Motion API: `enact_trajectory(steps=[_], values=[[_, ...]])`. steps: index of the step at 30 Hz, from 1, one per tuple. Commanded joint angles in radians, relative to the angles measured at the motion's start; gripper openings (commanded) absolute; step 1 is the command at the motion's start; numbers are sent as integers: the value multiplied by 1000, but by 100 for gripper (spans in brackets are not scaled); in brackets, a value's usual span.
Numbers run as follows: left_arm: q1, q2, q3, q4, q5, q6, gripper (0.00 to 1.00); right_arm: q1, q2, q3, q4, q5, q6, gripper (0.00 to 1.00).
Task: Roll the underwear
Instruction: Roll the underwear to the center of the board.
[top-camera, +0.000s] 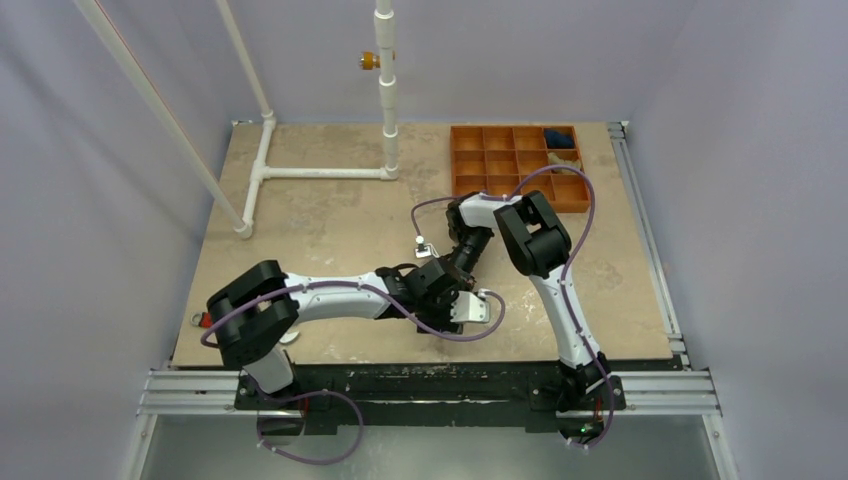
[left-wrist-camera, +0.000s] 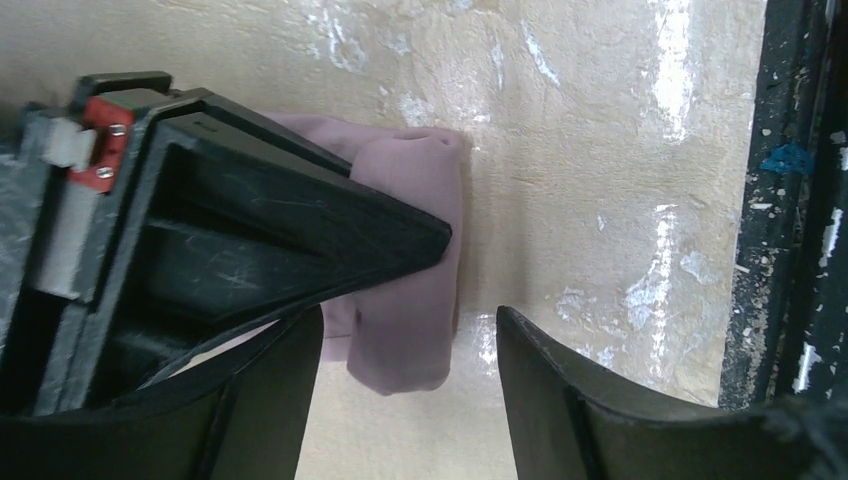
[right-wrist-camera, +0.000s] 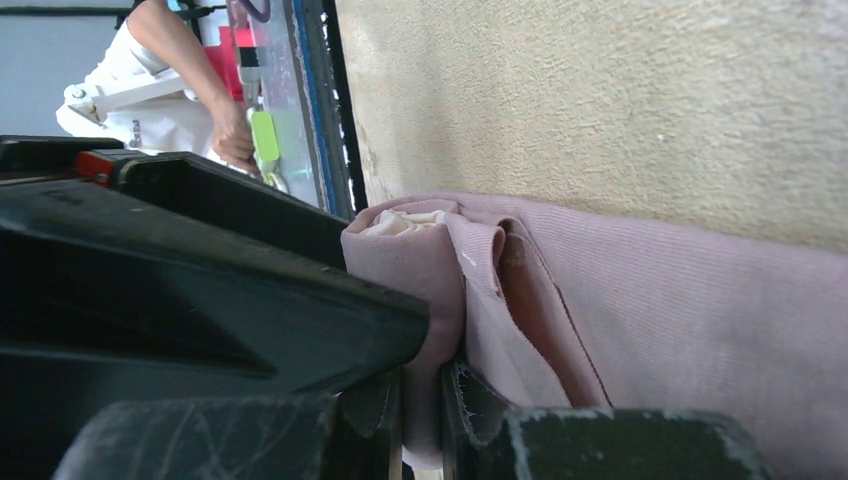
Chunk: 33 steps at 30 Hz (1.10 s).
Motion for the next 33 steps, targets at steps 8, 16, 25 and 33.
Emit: enact_trajectory(steps=[8,16,25,33], values=[[-14,86,16,75,-3,9,48,0,60,1,187,133,-43,0],[-13,117,15,42,28,3,11,0,41,-15,216,133,-24,4],[-8,123,13,-40,73,22,0,-5,7,-19,206,132,-29,25],[-5,130,12,-70,86,28,0,-75,-64,-22,184,123,-39,26]])
